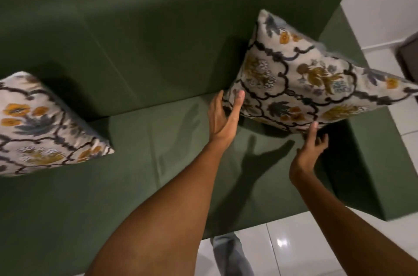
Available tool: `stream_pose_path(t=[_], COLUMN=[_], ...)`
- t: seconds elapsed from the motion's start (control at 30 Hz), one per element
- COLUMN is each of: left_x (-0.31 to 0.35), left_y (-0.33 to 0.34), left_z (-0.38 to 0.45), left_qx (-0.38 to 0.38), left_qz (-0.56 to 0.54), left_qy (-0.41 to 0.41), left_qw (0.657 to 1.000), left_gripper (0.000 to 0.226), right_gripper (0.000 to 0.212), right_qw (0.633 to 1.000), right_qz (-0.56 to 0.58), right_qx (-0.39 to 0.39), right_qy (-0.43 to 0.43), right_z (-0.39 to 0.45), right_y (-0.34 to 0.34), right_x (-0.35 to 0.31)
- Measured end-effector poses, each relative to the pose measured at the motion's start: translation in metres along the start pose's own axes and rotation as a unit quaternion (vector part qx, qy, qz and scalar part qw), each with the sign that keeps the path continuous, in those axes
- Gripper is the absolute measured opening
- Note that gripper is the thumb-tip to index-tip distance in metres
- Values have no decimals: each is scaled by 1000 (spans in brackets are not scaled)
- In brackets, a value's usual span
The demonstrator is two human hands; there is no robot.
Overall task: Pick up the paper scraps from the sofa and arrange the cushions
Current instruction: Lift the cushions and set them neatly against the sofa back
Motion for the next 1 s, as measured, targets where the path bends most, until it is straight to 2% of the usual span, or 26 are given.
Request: stream_pose_path(t=[0.2, 0.3, 0.43, 0.6, 0.73, 0.83, 1.0], left_x=[17, 13, 4, -9, -26, -26, 0], left_y=[48, 46, 27, -29, -75, -86, -99], left_z=[37, 44, 33, -6, -19, -20, -44], left_qx=[3, 35, 71, 175, 181, 161, 214], left_qz=[12, 58, 68, 104, 163, 196, 301], left_qy=[32, 29, 10, 3, 3, 0, -9], left_qw=[999, 997, 995, 979, 970, 967, 929], left_gripper=[105, 103, 102, 98, 86, 84, 74], right_gripper=[103, 87, 76, 86, 105, 107, 117], right_qw=[997, 995, 992, 975, 958, 965, 985], right_qz=[25, 37, 33, -12, -75, -82, -85], right_qx=[-69, -85, -112, -217, -277, -247, -147], right_qy=[-27, -37, -43, -38, -23, -15, -14], right_z=[37, 44, 46, 40, 25, 18, -4], right_y=[17, 28, 53, 108, 142, 145, 129], right_x=[-22, -27, -35, -49, -37, -31, -46])
Point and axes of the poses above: each hand's wrist, its own z-axis towards the middle knuckle, its own y-axis out of the palm, x = y × z, the point moved 10 cm from there along z, towards the middle knuckle, and after that the axes turned 9 degrees about -x, right-handed, at the moved point
